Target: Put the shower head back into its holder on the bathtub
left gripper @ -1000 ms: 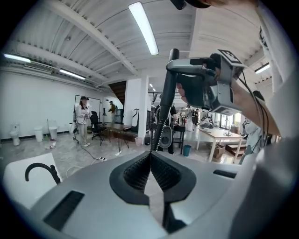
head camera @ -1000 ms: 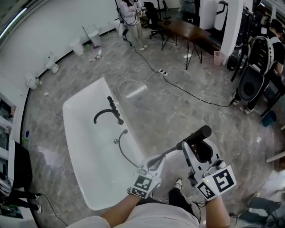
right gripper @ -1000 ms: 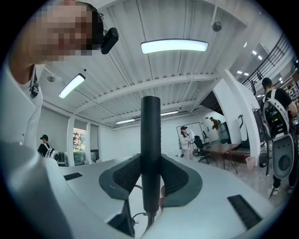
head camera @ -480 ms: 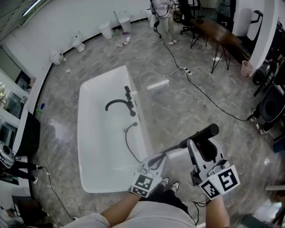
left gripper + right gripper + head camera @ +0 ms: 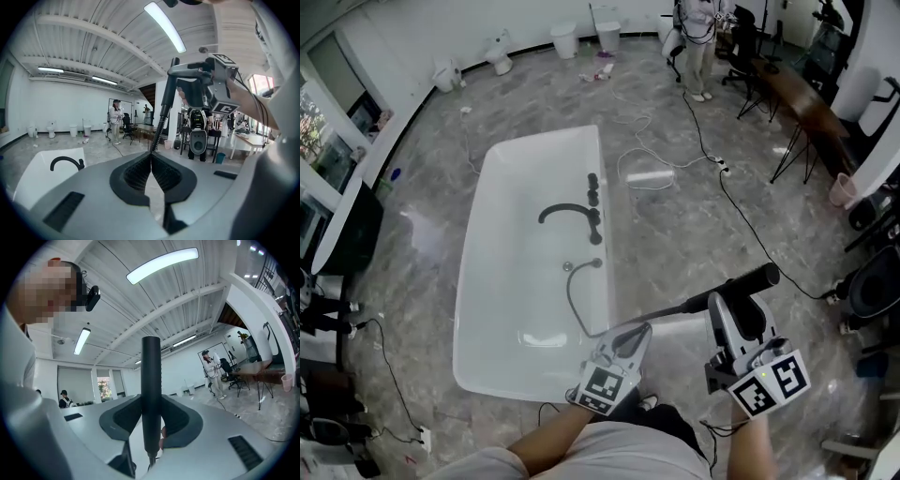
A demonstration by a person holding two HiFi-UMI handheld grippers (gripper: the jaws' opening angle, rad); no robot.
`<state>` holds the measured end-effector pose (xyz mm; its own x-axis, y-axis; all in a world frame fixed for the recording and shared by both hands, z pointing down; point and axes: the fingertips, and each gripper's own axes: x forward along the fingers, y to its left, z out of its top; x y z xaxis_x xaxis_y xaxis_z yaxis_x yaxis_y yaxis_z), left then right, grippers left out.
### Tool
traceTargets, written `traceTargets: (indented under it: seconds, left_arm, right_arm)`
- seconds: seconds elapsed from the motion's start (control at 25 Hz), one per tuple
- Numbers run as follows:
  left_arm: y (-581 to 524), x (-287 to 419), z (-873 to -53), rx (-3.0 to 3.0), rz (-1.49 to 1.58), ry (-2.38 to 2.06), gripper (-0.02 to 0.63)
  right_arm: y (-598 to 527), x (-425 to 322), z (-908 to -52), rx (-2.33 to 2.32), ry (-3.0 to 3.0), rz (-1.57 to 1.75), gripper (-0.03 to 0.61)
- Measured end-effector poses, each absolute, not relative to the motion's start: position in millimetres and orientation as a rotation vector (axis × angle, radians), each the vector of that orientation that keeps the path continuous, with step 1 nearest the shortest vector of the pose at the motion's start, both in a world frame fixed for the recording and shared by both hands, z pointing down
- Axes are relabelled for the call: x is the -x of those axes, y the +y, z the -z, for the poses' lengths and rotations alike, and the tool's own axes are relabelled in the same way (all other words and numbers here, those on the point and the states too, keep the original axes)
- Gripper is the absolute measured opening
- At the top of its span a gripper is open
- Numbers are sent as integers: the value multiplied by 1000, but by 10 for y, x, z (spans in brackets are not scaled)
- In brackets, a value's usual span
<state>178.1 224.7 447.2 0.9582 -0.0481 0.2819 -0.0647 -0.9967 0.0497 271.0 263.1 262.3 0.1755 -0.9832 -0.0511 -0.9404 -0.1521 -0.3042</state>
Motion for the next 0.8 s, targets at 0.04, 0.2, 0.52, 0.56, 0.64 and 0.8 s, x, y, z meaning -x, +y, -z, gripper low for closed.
traceTargets:
  seconds: [0.04,0.2,0.52,0.56,0.64,0.8]
  left_arm:
    - [2174,-1792,-4503,-3041,-433,-105,5]
    - [2002,-1806,-4546,-3003,-440,-169,5]
    - [1820,-1989,-4683,-2998,-495,-421,5]
    - [1791,-2018,-4720,-2987,-503,-457,5]
    - [1713,-2079,-4775,-2963,-514,-530,5]
    - [1685,-2150,-4914,-2927,-548,-665,5]
  right_arm:
    - [2549,-2730,-2640,2177,1859,241,137]
    - [2308,-2784,-2680,2137,1904,283,137]
    - [2101,-3103,-2665,1959,2023,341,137]
    - [2070,-3166,-2647,1934,2038,348,137]
    - [1986,-3281,-2584,1884,2067,354,137]
    - [1949,-3414,-2545,1797,2118,373,137]
